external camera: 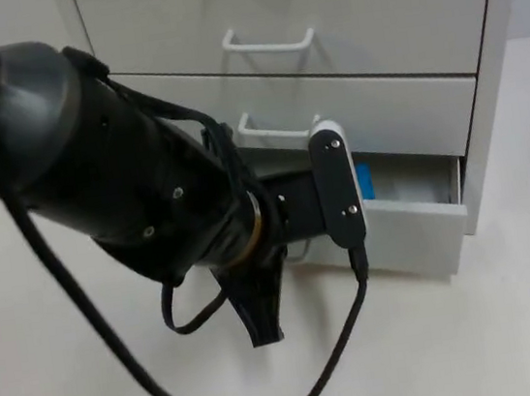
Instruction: Open the drawer with the left hand, place the block into the drawer with the right hand, then close the drawer with the left hand.
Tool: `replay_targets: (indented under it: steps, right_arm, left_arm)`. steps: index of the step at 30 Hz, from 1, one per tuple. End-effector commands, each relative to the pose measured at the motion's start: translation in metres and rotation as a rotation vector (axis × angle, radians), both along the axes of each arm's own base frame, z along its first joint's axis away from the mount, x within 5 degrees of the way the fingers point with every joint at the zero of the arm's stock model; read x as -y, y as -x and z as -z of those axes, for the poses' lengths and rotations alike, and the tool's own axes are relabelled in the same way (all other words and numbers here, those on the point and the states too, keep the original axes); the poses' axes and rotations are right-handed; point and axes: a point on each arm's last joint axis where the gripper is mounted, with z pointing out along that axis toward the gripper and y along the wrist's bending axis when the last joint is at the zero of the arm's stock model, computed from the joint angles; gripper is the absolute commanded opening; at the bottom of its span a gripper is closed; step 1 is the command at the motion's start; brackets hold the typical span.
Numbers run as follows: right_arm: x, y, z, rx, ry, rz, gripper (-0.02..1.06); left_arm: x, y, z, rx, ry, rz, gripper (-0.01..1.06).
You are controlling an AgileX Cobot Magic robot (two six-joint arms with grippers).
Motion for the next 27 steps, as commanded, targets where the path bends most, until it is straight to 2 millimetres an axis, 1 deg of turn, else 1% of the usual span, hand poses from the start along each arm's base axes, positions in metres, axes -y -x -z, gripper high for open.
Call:
replay_targets:
  steps: [1,4,7,8,12,13,17,24,27]
  right_arm:
    - [0.0,0.001,-0.001,0.012,0.003,-0.006,0.7]
    - [0.0,0.001,-0.001,0.012,0.003,-0.006,0.7]
    - [0.0,0.001,-0.001,0.012,0.003,-0.006,0.7]
    - [0.0,0.001,-0.001,0.012,0.003,-0.006,0.7]
    - [-0.001,0.0,-0.001,0.018,0.002,-0.007,0.7]
    - [-0.001,0.0,-0.001,0.018,0.002,-0.007,0.7]
    - [-0.001,0.0,-0.001,0.018,0.002,-0.007,0.7]
    - [-0.001,0.0,-0.001,0.018,0.004,-0.009,0.7]
    - [0.0,0.0,-0.001,0.021,0.008,-0.009,0.7]
  left_arm:
    - [-0.002,-0.01,0.0,0.027,-0.006,-0.028,0.0]
    - [-0.004,-0.023,-0.002,0.041,0.016,-0.067,0.0]
    - [-0.007,-0.039,-0.008,0.063,0.052,-0.11,0.0]
    - [-0.007,-0.039,-0.008,0.063,0.052,-0.11,0.0]
    - [-0.009,-0.058,-0.017,0.097,0.092,-0.155,0.0]
    - [-0.009,-0.058,-0.017,0.097,0.092,-0.155,0.0]
    - [-0.013,-0.068,-0.023,0.122,0.11,-0.184,0.0]
    - [-0.012,-0.065,-0.02,0.107,0.117,-0.186,0.0]
    - [-0.013,-0.064,-0.023,0.105,0.13,-0.201,0.0]
